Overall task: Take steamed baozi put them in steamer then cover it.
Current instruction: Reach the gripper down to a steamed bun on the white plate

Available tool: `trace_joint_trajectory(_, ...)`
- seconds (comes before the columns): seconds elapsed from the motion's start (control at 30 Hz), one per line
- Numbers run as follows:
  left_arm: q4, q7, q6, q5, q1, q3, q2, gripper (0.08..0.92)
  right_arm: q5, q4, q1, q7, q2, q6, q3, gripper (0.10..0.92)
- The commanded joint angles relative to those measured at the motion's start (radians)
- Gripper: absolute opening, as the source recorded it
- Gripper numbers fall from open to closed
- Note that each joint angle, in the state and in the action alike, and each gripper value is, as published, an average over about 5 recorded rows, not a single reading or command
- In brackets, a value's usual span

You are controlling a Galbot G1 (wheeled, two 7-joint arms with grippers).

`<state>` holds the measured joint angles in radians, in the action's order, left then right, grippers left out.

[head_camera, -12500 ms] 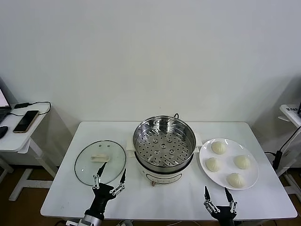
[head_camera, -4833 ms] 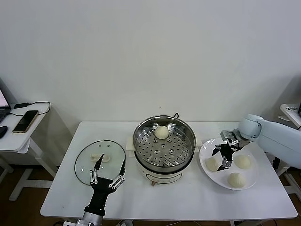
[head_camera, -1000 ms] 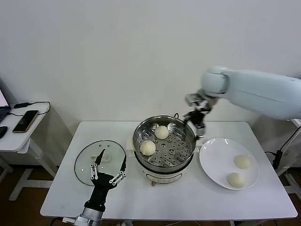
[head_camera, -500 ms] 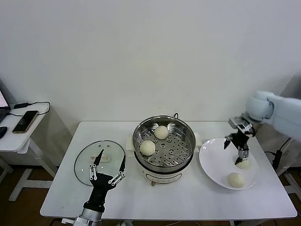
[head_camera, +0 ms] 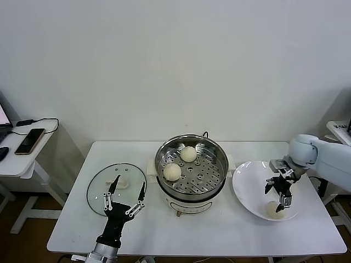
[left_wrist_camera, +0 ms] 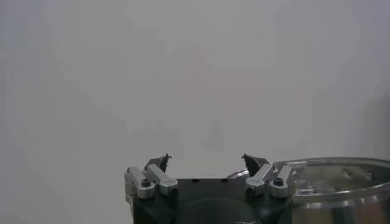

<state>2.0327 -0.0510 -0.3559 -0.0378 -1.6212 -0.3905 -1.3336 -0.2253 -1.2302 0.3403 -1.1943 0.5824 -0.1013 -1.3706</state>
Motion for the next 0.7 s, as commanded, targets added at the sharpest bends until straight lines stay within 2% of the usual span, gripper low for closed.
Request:
trace_joint_trajectory(0.03, 0.000, -0.001, -0.001, -0.001, -0.001, -0.001, 0.000, 0.823, 0.032, 0.019, -0.073, -0.002, -0.011, -0.008, 0.043, 0.823)
trace_joint_trajectory(0.37, -0.004, -0.003, -0.002, -0.001, 0.002, -0.002, 0.000, 0.823, 0.033, 0.037, -0.089, 0.000, -0.019, -0.009, 0.059, 0.818)
trace_joint_trajectory(0.7, -0.002, -0.005, -0.002, 0.000, 0.002, -0.004, -0.001, 0.823, 0.034, 0.051, -0.093, 0.015, -0.010, -0.006, 0.063, 0.703)
